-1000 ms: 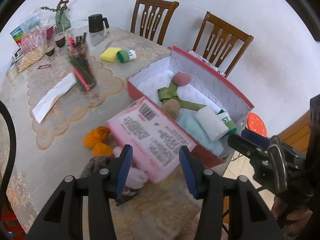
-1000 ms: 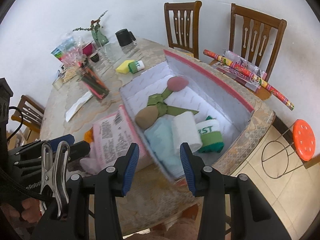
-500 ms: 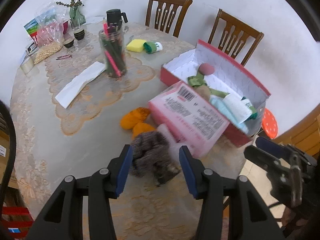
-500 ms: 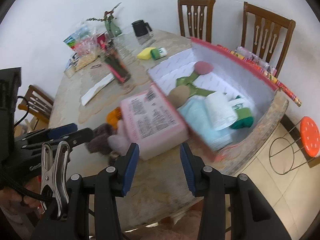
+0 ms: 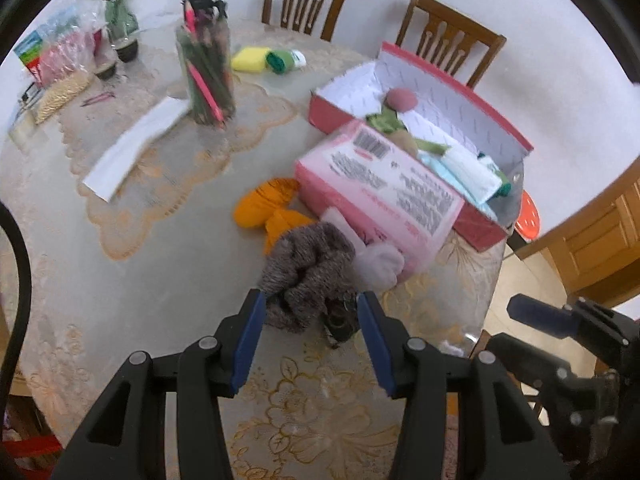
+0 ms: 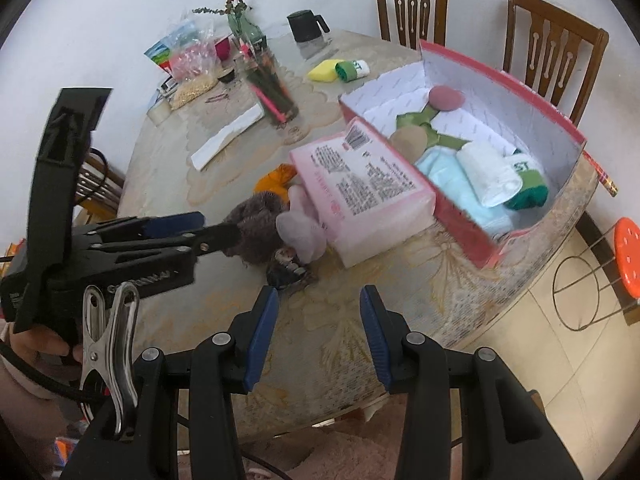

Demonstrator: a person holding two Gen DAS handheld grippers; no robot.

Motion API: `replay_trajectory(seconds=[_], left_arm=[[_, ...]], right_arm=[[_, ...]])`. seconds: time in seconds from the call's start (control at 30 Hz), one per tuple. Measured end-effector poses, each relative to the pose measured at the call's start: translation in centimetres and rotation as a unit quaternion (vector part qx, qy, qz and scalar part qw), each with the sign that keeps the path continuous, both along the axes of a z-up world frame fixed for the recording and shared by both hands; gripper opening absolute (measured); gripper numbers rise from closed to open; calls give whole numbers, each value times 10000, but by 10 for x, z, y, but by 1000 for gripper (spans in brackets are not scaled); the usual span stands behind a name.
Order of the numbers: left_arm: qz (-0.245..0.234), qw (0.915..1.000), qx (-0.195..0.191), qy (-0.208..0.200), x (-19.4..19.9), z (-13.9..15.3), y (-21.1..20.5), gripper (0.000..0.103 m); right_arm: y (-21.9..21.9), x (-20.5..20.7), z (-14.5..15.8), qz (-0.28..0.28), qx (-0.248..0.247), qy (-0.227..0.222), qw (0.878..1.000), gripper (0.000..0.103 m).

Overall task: Organize soft objects
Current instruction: 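Move both open tools back toward the grey sock and black cloth, then grasp the grey knit sock with the left tool while the right tool grasps the black cloth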

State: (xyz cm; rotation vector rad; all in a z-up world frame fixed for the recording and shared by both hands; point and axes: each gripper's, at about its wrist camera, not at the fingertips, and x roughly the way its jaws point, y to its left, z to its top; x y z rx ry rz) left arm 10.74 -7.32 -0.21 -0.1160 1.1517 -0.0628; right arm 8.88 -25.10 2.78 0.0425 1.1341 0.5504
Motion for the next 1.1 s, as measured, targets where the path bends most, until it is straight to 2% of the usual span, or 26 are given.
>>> replay_trajectory(seconds=[0.3,0.5,0.53,0.63,0.67,0.77,0.97,1.1], left_arm=[[-137,9990,411,-66,11,-17,-11,51],[8,9992,386,74,23,-31,-6,50],[44,9992,393,80,24,-32,-5,47],[59,9992,376,91,26,-35,-1,22],[68,9995,311,80,26,-34,1,18],[120,9998,134,15,20,-31,8,13],[420,9991,-105,-6,-2,-23,26,10],[637,9979,-73,-24,-18,-19,37,10]], right_arm=[[6,-7,-7,31,-24,99,9999,44],[4,-7,-10,-56,0,188,9998,44],[3,-7,-11,-78,5,208,9998,44],[3,-5,-14,-116,14,264,9996,44],[3,-5,-15,-122,17,282,9995,44],[5,-3,-18,-107,33,341,9994,44],[18,6,-22,75,-75,282,9995,44],[29,12,-30,204,-24,415,9989,44]])
